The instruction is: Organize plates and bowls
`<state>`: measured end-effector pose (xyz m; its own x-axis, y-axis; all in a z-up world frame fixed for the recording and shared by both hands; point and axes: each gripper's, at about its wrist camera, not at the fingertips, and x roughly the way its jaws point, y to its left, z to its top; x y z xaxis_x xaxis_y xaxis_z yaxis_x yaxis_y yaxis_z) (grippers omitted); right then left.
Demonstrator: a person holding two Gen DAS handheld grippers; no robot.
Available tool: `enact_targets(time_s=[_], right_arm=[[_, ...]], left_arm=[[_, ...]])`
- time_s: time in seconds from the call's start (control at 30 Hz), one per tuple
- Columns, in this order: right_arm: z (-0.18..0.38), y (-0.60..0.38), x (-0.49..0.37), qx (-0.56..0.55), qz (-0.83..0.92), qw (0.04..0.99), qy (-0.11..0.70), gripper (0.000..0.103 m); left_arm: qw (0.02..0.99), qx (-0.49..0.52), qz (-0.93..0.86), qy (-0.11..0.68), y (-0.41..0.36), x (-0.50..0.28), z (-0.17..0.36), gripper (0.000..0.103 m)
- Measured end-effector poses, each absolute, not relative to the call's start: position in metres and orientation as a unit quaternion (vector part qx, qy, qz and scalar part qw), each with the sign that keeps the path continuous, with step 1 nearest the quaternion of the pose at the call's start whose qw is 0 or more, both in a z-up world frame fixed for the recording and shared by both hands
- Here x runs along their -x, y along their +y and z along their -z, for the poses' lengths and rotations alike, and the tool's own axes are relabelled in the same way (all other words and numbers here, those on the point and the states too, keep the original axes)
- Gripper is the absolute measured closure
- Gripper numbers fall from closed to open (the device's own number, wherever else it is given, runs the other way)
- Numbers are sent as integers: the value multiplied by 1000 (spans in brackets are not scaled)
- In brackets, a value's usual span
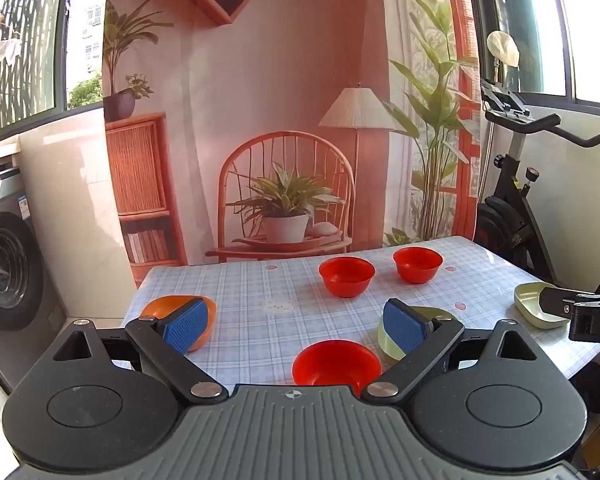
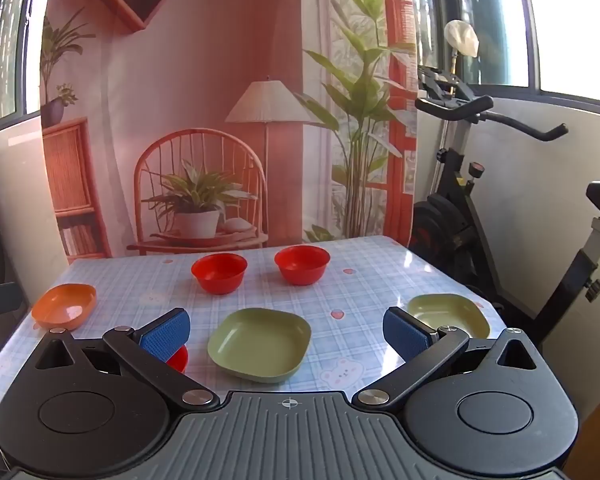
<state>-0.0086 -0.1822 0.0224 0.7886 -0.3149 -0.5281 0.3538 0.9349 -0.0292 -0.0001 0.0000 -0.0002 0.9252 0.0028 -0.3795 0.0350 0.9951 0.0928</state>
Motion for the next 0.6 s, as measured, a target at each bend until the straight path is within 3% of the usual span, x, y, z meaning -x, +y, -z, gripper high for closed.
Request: enact_targets(time_s=[0.6], right_arm=[[-22, -182, 8, -36, 177, 946, 270, 0]], left_arm=[[980, -41, 7, 197, 1, 0, -3, 7]])
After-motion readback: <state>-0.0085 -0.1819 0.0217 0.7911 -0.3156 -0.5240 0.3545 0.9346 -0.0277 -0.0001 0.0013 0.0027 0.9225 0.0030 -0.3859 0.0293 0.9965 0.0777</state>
